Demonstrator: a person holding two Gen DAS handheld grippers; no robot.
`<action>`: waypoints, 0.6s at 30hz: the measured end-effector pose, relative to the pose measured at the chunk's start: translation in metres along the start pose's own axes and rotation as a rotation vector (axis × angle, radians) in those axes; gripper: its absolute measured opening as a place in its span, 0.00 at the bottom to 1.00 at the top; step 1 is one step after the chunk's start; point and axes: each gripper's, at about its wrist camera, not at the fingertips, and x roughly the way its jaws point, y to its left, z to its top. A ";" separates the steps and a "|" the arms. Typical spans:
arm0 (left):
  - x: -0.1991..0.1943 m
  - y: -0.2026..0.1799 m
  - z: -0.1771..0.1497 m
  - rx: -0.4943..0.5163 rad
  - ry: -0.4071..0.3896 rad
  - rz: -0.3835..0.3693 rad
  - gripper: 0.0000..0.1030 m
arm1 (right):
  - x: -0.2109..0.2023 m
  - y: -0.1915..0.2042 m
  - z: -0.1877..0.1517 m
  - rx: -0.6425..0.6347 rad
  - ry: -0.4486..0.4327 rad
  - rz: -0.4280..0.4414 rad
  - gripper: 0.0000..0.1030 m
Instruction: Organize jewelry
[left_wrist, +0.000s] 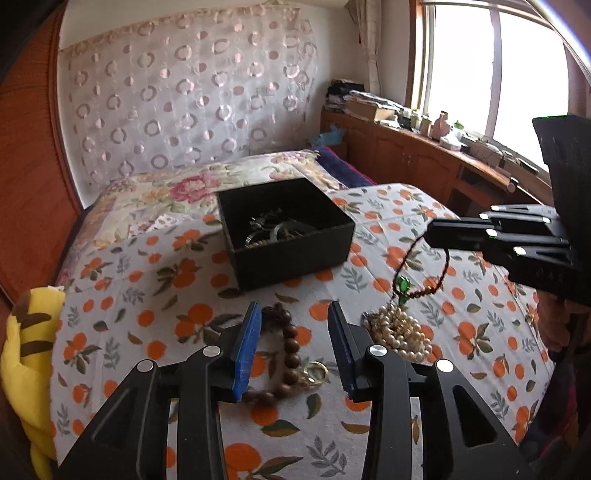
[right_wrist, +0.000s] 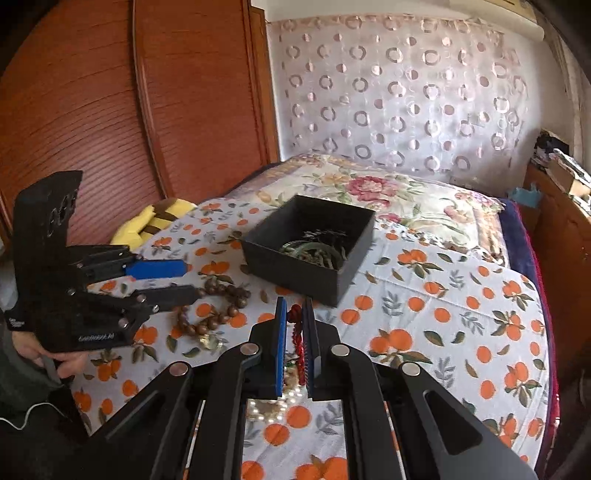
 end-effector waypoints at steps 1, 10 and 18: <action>0.002 -0.002 -0.001 0.003 0.005 -0.004 0.34 | 0.002 -0.003 -0.001 0.002 0.005 -0.008 0.09; 0.035 -0.032 0.000 0.054 0.074 -0.074 0.34 | 0.037 -0.071 -0.032 0.201 0.101 -0.063 0.09; 0.062 -0.058 0.010 0.085 0.121 -0.157 0.34 | 0.038 -0.096 -0.045 0.278 0.097 -0.069 0.09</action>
